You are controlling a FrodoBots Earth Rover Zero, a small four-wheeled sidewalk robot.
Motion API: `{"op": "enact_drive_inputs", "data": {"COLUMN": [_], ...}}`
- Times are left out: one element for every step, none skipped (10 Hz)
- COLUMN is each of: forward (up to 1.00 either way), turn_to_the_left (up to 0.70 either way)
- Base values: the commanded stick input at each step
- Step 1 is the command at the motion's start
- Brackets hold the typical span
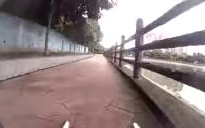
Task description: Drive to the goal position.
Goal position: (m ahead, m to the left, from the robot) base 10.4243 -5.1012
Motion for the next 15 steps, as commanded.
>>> {"op": "enact_drive_inputs", "data": {"forward": [0.70,0.70,0.70,0.70,0.70,0.70,0.70,0.70,0.70,0.70,0.70,0.70,0.70,0.70,0.70], "turn_to_the_left": [0.00,0.00,0.00,0.00,0.00,0.00,0.00,0.00,0.00,0.00,0.00,0.00,0.00,0.00,0.00]}}
